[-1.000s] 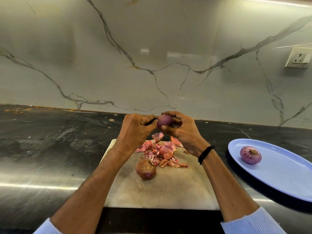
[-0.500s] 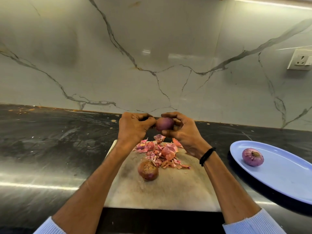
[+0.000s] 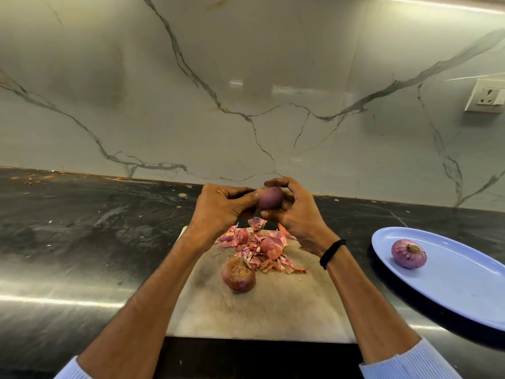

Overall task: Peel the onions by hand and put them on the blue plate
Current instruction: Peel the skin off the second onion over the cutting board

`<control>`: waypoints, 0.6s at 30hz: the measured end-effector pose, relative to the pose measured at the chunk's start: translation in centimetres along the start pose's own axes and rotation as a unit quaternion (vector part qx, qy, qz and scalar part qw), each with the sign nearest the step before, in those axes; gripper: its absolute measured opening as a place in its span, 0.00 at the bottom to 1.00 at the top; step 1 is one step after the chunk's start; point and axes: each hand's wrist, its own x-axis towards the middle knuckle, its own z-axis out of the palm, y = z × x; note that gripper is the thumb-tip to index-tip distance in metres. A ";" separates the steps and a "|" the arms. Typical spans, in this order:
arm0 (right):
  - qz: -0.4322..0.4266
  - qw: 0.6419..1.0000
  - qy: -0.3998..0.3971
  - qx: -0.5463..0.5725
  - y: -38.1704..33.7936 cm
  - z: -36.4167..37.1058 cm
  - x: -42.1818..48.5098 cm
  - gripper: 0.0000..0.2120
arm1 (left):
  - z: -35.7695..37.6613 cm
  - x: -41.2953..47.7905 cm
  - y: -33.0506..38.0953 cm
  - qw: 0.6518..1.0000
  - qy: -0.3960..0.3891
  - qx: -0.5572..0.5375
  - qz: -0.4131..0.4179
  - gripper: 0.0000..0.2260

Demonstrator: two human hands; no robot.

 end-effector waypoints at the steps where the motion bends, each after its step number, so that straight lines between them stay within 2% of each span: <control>1: -0.001 1.000 -0.001 -0.007 0.1 0.0 0.0 0.29 | 0.0 0.0 0.0 1.000 0.001 0.002 0.000 0.12; 12: -0.027 0.995 0.011 -0.094 0.7 -0.2 0.0 0.27 | 0.6 0.0 0.1 0.986 0.043 0.161 0.027 0.10; 18: -0.023 0.992 0.009 -0.123 0.9 0.0 -0.1 0.27 | 1.4 -0.7 -0.2 0.969 0.069 0.222 0.081 0.07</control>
